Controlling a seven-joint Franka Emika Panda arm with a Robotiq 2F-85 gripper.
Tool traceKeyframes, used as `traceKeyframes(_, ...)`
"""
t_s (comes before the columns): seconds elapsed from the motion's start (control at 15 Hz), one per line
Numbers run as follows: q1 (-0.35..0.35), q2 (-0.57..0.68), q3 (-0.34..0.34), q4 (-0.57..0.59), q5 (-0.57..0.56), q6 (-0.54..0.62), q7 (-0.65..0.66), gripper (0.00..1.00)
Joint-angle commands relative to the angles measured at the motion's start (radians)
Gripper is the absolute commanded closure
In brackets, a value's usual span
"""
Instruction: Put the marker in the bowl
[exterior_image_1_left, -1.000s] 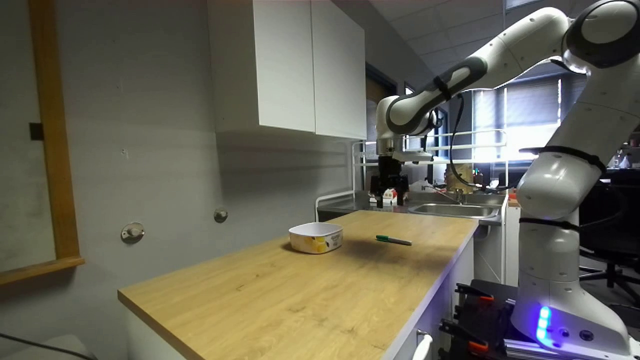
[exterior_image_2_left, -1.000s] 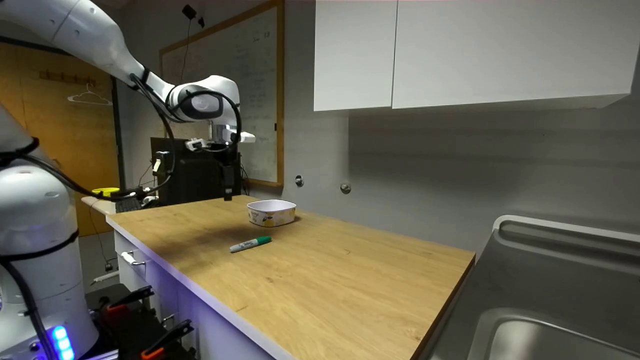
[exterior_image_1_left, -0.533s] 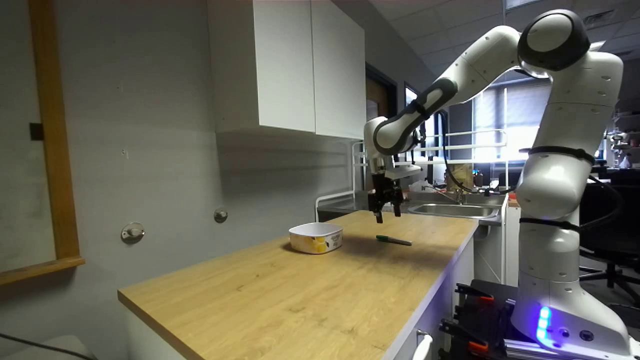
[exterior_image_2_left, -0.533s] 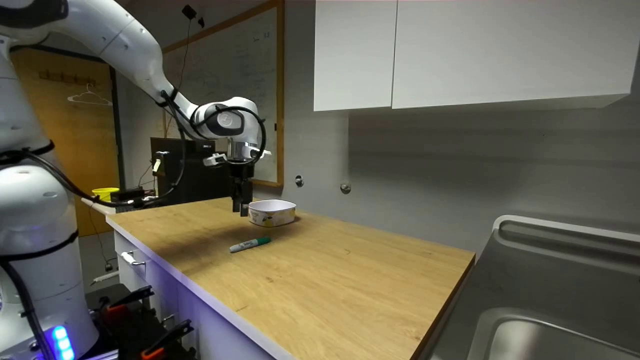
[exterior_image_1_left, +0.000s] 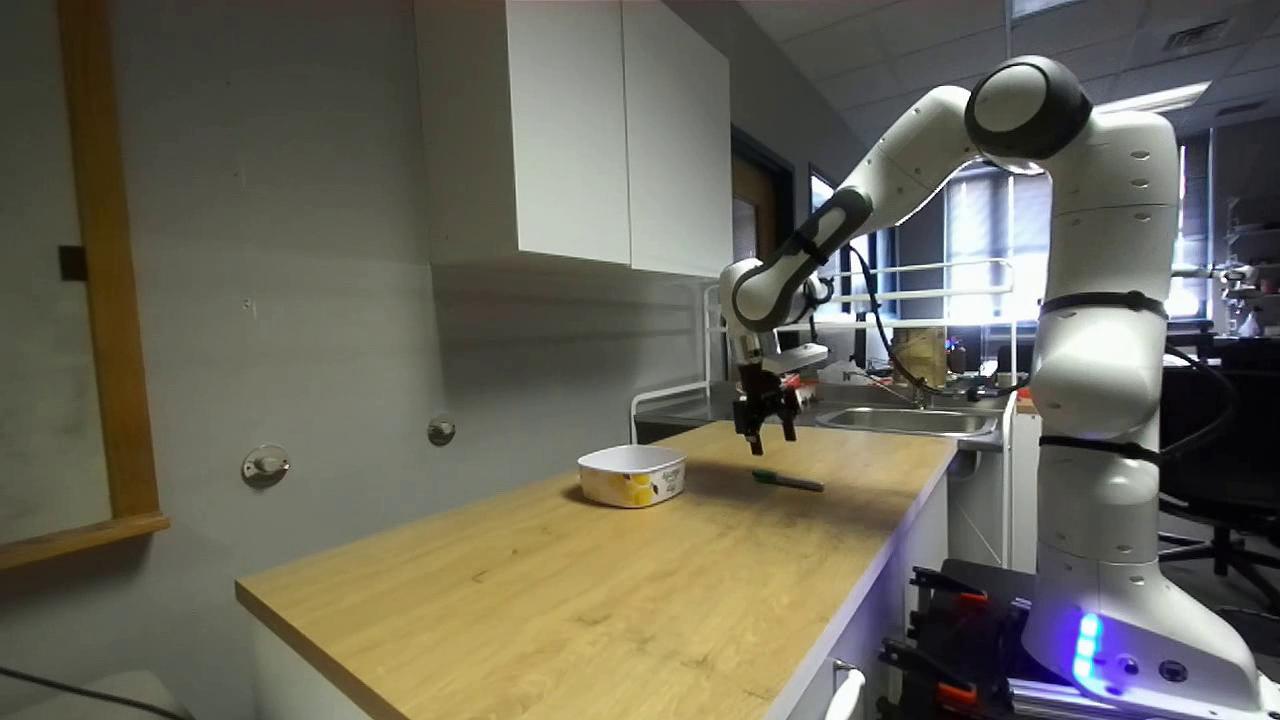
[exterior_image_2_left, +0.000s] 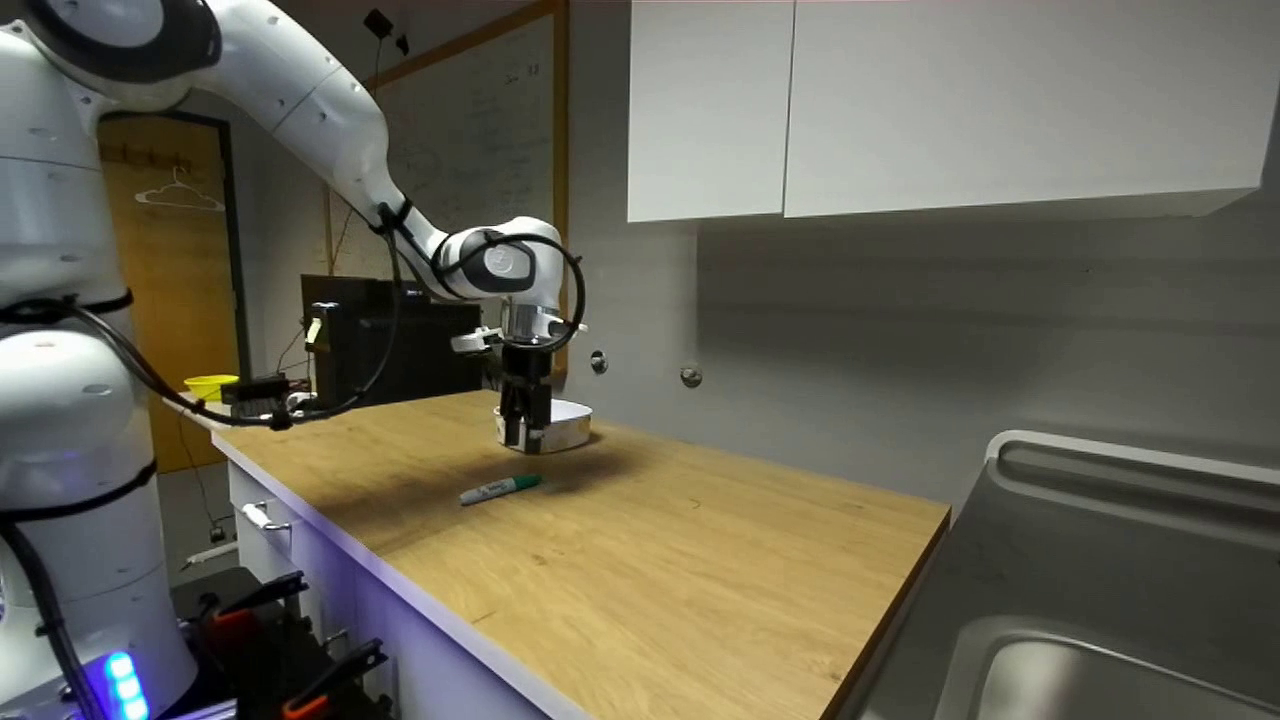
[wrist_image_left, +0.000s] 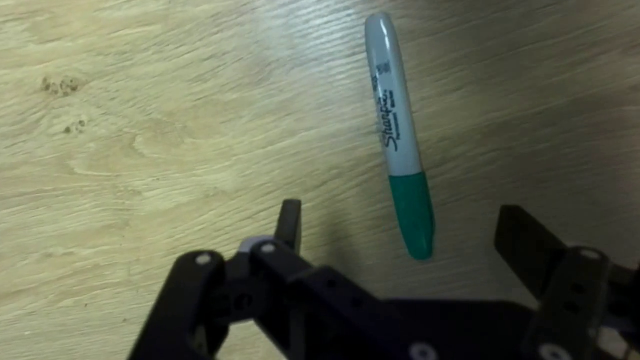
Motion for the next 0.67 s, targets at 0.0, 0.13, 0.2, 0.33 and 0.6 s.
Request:
traceKeyframes(0.0,0.008,0.058,-0.025,0.014,0.073,0.017,-0.084,0.00)
traceKeyframes(0.13,0.011,0.062,-0.026,0.001,0.129,0.013,-0.117,0.00)
traceKeyframes(0.2,0.012,0.067,-0.024,-0.006,0.155,0.016,-0.128,0.00)
traceKeyframes(0.33,0.015,0.080,-0.023,-0.015,0.188,0.020,-0.141,0.00)
traceKeyframes(0.6,0.016,0.097,-0.025,-0.019,0.203,0.021,-0.148,0.00)
